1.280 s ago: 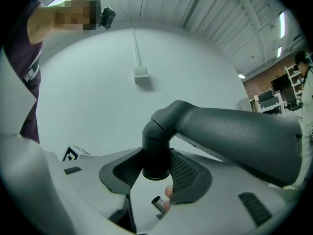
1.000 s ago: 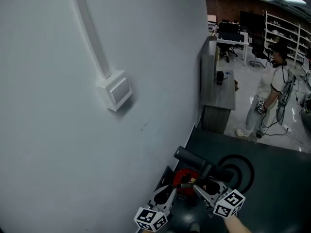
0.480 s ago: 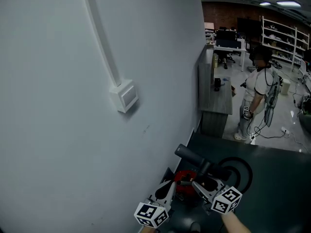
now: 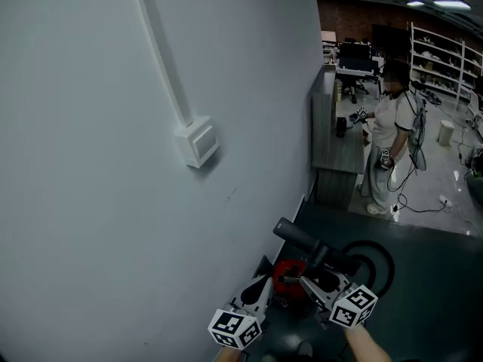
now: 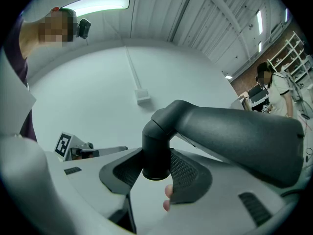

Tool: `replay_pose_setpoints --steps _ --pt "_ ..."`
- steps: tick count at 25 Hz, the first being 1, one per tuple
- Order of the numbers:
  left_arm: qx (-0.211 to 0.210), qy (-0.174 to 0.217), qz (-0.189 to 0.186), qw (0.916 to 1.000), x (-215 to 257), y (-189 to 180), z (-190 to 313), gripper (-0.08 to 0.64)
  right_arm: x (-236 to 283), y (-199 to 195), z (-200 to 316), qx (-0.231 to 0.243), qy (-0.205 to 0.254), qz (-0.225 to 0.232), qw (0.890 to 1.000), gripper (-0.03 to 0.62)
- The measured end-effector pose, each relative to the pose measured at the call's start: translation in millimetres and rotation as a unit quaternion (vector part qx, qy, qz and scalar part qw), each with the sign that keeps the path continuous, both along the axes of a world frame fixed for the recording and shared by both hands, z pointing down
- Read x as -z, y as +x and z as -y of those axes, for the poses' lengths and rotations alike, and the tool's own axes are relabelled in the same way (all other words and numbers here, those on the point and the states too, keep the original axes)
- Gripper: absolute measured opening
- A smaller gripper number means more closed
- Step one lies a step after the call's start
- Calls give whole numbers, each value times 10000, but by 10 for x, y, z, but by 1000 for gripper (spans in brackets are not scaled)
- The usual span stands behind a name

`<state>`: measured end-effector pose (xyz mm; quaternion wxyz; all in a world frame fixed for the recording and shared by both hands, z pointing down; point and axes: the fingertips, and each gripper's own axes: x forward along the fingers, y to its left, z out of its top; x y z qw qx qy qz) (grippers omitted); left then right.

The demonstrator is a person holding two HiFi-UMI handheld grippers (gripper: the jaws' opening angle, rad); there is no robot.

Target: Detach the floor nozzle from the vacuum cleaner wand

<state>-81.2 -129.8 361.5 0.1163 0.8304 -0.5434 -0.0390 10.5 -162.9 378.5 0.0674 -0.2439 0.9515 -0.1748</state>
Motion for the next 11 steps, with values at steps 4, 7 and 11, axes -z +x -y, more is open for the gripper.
replay_pose_setpoints --steps 4,7,11 --pt "-1 -34 -10 10000 -28 -11 -20 5 9 -16 -13 6 5 12 10000 173" --pt "-2 -46 -10 10000 -39 -18 -24 5 13 -15 -10 1 17 12 10000 173" --pt "13 -46 -16 10000 -39 -34 -22 5 37 -21 2 4 44 23 10000 173"
